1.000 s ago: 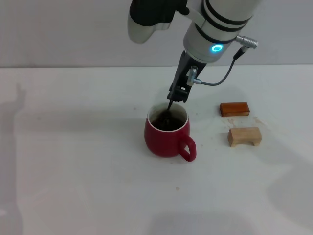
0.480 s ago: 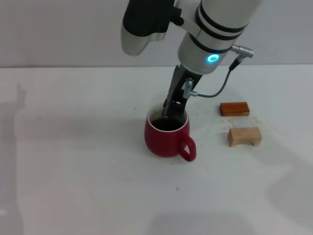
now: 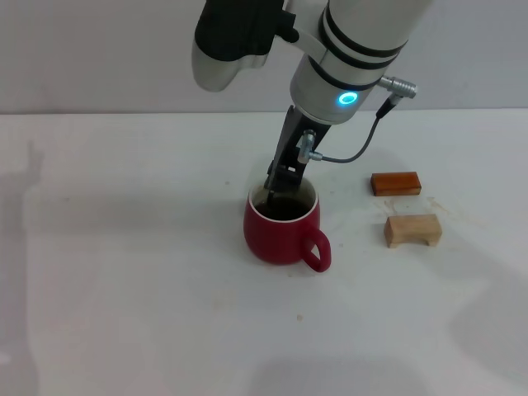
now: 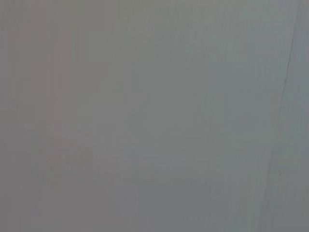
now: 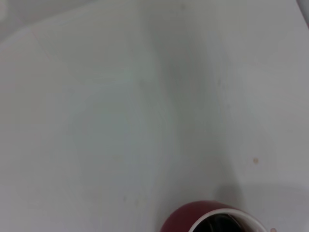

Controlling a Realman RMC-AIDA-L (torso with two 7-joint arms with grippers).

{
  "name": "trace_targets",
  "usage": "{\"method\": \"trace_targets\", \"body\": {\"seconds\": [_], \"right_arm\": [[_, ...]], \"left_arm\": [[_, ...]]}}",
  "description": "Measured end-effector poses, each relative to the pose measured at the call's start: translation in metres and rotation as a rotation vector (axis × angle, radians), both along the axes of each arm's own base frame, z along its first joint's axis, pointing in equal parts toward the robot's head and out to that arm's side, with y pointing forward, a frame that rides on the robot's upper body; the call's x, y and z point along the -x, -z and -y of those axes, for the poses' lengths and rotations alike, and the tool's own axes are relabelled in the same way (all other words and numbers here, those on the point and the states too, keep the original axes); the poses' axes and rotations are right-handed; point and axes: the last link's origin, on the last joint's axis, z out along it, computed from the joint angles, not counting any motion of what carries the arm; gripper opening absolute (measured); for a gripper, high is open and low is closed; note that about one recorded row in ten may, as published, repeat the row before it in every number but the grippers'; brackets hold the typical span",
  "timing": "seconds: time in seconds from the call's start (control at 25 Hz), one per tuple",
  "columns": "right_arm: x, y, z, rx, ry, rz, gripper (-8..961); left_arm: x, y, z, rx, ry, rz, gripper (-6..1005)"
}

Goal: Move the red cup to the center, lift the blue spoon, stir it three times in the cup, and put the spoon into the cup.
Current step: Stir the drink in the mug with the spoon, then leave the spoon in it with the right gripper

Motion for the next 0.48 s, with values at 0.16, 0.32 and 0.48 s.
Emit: {"method": "trace_targets", "body": {"seconds": [0.16, 0.32, 0.48], "right_arm": [[0.0007, 0.0017, 0.0006, -0.011, -0.004, 0.008, 144], [0.0009, 0.0050, 0.0029, -0.010, -0.027, 0.026, 146], [0.0035, 0.0065, 0.0035, -0.018, -0.044, 0.023, 224]], "left_arm": [[-0.0003, -0.0002, 0.0000, -0.002, 0.001, 0.000, 841], [-0.0004, -0.0003, 0.0000, -0.003, 0.002, 0.000, 841], [0.0003, -0.0008, 0.0011, -0.007, 0.001, 0.000, 841]]}}
